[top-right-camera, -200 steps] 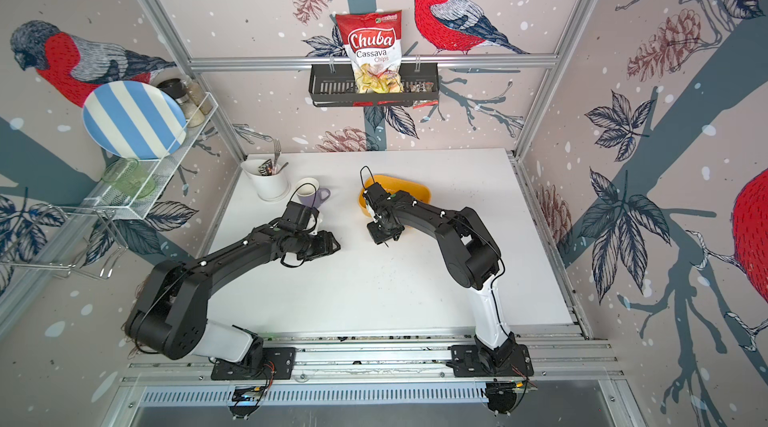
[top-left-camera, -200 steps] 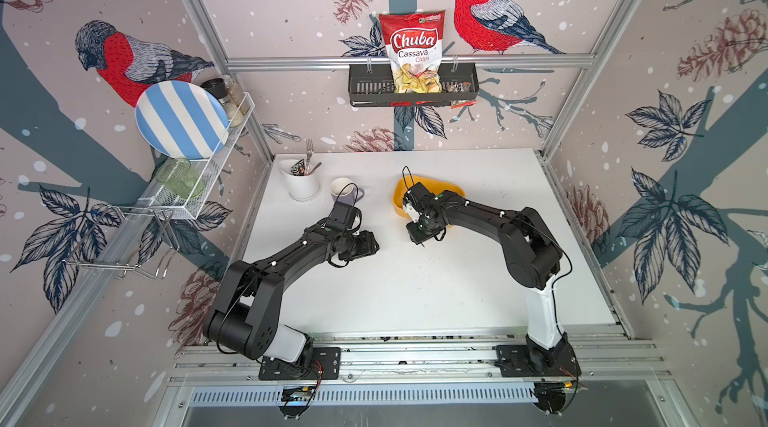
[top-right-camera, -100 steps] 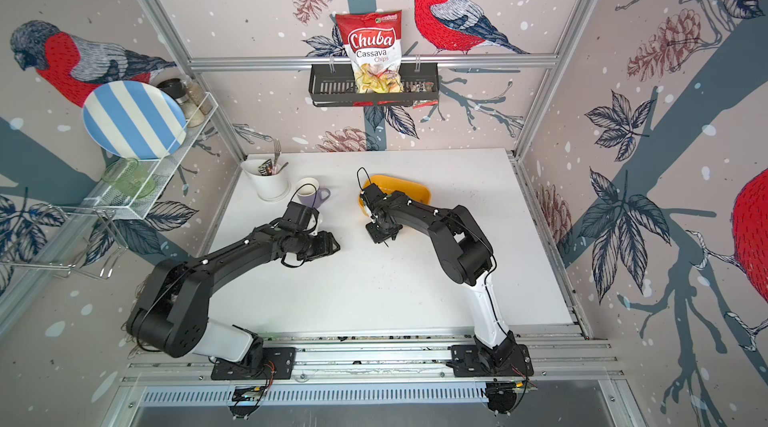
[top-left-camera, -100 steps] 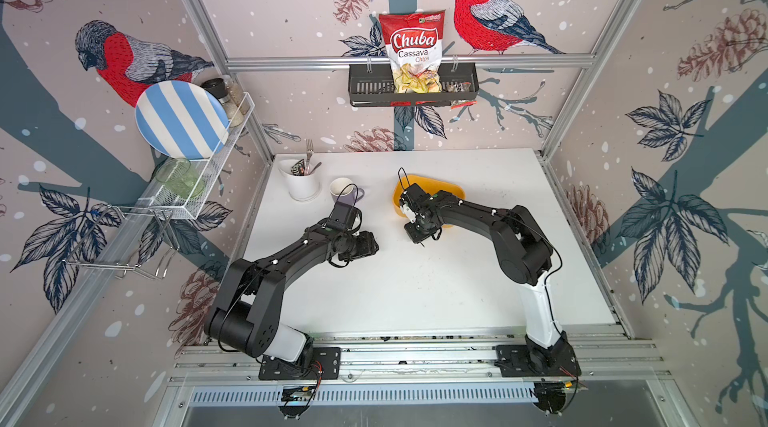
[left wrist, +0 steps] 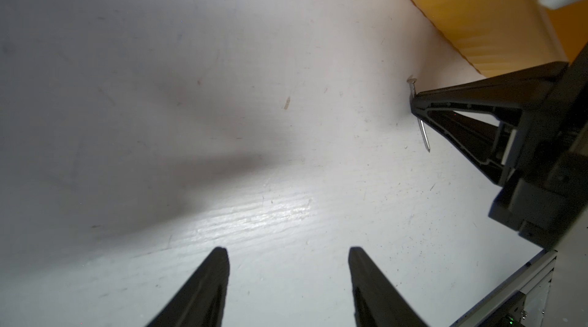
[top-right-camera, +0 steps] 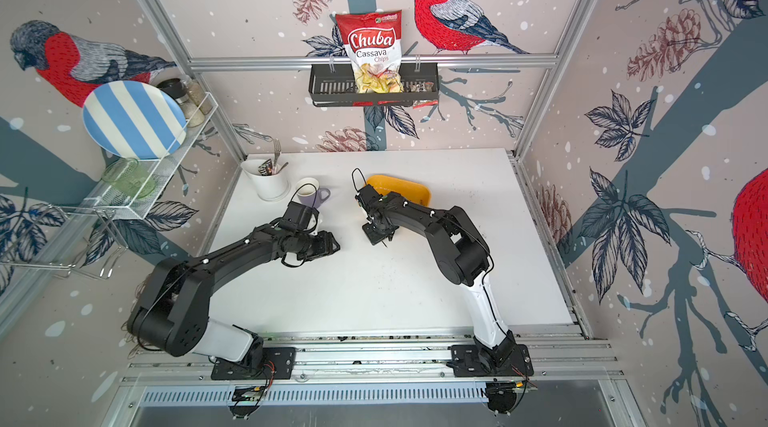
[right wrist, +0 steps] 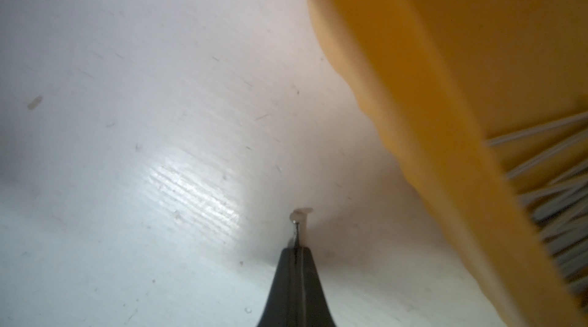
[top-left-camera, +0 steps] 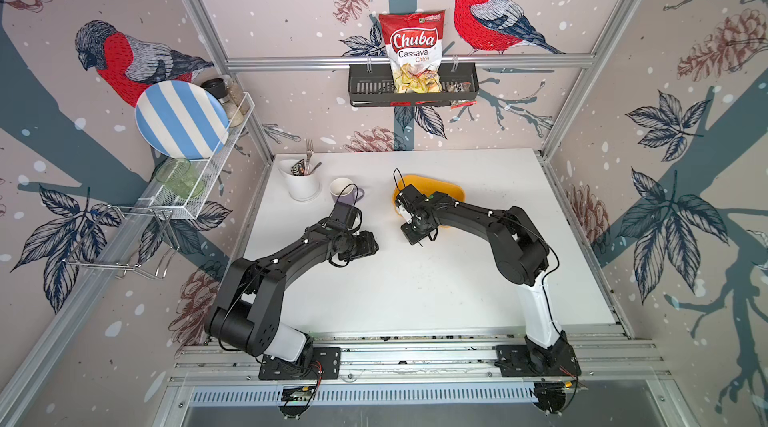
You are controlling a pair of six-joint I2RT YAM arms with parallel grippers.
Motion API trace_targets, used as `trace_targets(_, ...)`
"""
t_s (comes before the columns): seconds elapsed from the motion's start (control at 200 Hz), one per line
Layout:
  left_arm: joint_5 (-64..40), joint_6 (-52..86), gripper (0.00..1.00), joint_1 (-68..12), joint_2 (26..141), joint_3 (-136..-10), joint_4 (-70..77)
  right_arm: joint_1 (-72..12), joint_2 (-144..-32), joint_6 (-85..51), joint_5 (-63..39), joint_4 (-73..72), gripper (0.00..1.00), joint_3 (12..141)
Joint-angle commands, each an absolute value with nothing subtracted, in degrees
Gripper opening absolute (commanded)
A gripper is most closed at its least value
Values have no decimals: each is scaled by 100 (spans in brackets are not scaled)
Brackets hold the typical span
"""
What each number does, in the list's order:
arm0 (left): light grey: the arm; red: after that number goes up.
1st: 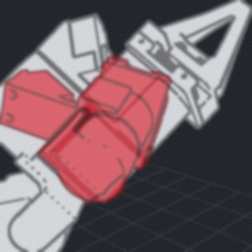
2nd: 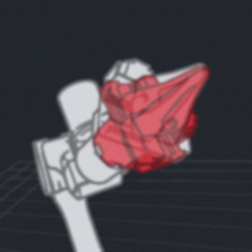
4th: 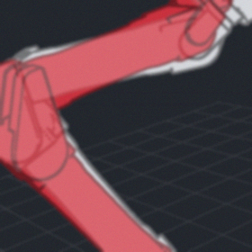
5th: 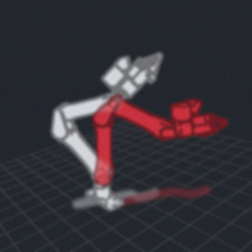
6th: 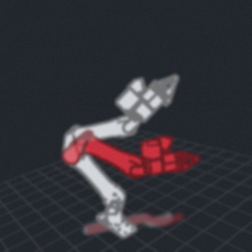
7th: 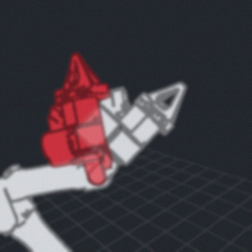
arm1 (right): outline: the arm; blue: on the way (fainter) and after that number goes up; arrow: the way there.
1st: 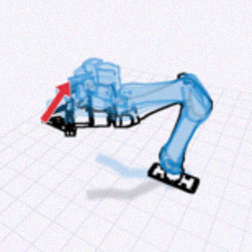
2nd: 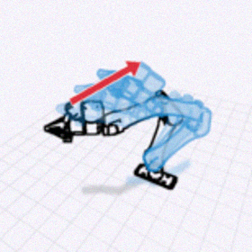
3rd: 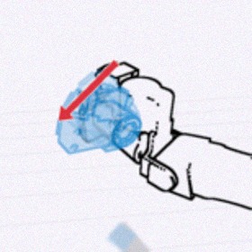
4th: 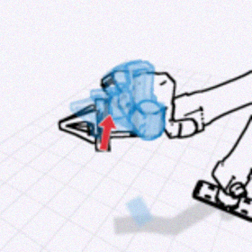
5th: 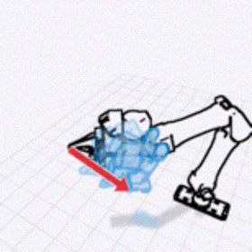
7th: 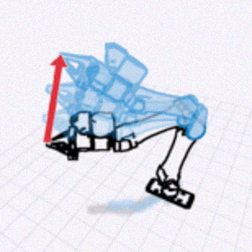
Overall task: Put the nails on the desktop into the storage box
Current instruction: Pick up the nail from the center of the board, then place the nail in the storage box.
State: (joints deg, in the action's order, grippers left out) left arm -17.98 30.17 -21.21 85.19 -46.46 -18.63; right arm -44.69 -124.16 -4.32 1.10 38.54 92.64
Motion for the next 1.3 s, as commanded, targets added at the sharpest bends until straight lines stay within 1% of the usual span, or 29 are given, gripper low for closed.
trace_targets(0.0, -1739, 3043, 63, -2092, 8466, -4656, -1884, -4489, -12340, -458, -461, 4297, 0, 9361)
trace_targets(0.395, -1687, 3124, 62, -2087, 8297, -4501, -1787, -4189, -11935, -946, -1325, 4551, 0, 10656)
trace_targets(0.565, -1703, 3154, 63, -2076, 8314, -4517, -1762, -3768, -11707, -1524, -1192, 4424, 0, 10817)
trace_targets(0.7, -1722, 3148, 63, -2074, 8382, -4605, -1769, -3337, -11645, -2129, -783, 4289, 0, 10719)
trace_targets(0.755, -1731, 3133, 62, -2079, 8431, -4663, -1784, -3172, -11619, -2467, -472, 4199, 0, 10602)
trace_targets(0.9, -1740, 3076, 63, -2075, 8549, -4820, -1875, -2822, -11563, -3032, -425, 3648, 0, 10064)
trace_targets(1.141, -1740, 2997, 63, -2066, 8674, -4922, -2029, -2681, -11831, -3430, -155, 3265, 0, 9807)
trace_targets(1.296, -1723, 2964, 63, -2057, 8673, -4922, -2111, -2640, -12037, -3613, -166, 3140, 0, 9748)
